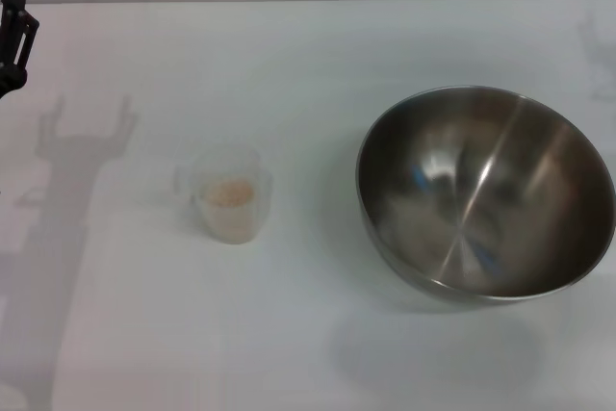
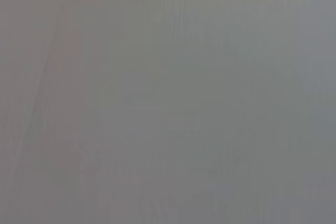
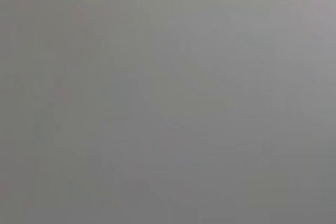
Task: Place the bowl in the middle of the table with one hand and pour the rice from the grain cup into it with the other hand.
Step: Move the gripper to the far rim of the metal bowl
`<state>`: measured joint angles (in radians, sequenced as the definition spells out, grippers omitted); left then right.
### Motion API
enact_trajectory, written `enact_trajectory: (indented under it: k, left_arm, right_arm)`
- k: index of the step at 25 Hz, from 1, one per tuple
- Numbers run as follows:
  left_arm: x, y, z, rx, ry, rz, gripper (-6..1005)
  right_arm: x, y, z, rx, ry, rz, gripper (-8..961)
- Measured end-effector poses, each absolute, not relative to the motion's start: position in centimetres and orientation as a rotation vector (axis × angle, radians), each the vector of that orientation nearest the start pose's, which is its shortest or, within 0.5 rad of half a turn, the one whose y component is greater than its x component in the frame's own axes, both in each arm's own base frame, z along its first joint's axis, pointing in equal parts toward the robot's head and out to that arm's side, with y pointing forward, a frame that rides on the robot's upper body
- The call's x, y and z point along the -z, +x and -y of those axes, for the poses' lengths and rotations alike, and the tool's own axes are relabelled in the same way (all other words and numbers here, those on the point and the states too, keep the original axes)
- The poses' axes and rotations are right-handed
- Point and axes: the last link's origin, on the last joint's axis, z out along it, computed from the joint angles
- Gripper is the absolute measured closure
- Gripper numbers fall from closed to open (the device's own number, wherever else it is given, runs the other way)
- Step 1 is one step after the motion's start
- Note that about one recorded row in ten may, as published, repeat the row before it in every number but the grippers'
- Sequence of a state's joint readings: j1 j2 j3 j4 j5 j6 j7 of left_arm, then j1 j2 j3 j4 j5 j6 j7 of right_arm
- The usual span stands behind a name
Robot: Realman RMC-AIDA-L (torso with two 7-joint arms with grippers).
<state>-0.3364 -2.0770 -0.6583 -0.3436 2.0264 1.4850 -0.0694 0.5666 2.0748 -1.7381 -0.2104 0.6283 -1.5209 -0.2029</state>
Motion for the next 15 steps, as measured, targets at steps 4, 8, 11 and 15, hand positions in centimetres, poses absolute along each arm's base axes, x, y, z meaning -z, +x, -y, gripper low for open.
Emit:
enact_trajectory:
  k: [4,8,11,15]
  left_arm:
    - [-0.1,-29.3,-29.8,0.984,-1.375,0.413,138]
    - [-0.1,-29.4,-29.8,0.978,-1.378,0.414,139]
    - [-0.1,-29.5,-29.7,0.98,-1.374,0.418,139]
    - [-0.1,-29.6,-29.5,0.975,-1.373,0.419,140]
  right_arm:
    - [-7.1,25.5,-37.5,-0.759,-1.164,-0.013,135]
    - [-6.2,24.5,-38.9,-0.797,-1.236,-0.15,135]
    - [-5.2,23.0,-40.4,-0.786,-1.364,-0.304,135]
    - [-5.0,21.5,-41.2,-0.735,-1.486,-0.417,136]
